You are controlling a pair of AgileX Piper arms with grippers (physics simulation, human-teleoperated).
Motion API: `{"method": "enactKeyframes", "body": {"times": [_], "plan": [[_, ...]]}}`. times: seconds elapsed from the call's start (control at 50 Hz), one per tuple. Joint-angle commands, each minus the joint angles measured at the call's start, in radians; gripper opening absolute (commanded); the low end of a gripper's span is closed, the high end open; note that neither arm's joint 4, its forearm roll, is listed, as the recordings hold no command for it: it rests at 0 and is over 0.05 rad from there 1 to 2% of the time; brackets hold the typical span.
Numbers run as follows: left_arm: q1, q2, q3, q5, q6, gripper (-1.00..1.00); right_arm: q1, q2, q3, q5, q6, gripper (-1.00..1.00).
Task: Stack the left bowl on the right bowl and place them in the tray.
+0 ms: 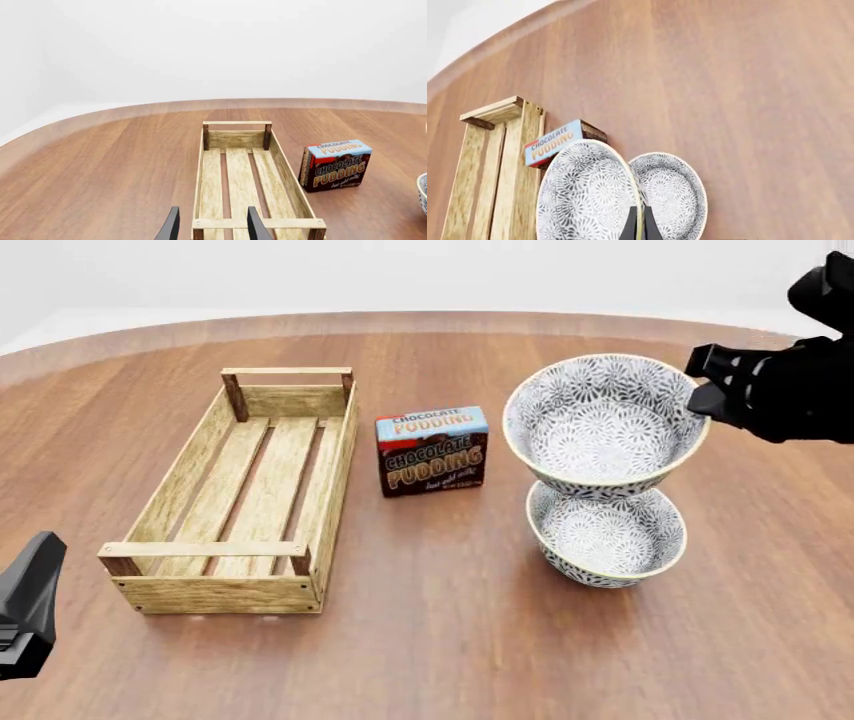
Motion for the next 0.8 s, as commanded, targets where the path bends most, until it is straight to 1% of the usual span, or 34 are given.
{"method": "enactKeyframes", "body": {"times": [0.02, 0.1, 0.12, 0.24, 0.48, 0.62, 0.7, 0.8], "plan": [[0.000, 0.000, 0.000, 0.000, 0.000, 1.00, -0.022, 0.005, 0.040, -0.037, 0.011, -1.00], [0.000, 0.000, 0.000, 0.000, 0.000, 1.00, -0.024, 0.002, 0.056, -0.048, 0.012, -1.00], [0.000, 0.000, 0.000, 0.000, 0.000, 1.00, -0.020, -0.003, 0.068, -0.052, 0.021, -1.00], [0.000, 0.000, 0.000, 0.000, 0.000, 1.00, -0.032, -0.014, 0.096, -0.064, 0.028, -1.00], [0.000, 0.000, 0.000, 0.000, 0.000, 1.00, -0.047, -0.042, 0.146, -0.087, 0.063, -1.00], [0.000, 0.000, 0.000, 0.000, 0.000, 1.00, -0.067, -0.008, 0.148, -0.107, 0.050, -1.00], [0.000, 0.000, 0.000, 0.000, 0.000, 1.00, -0.070, -0.005, 0.149, -0.109, 0.052, -1.00], [0.000, 0.000, 0.000, 0.000, 0.000, 1.00, -0.085, 0.032, 0.156, -0.136, 0.044, -1.00]]}}
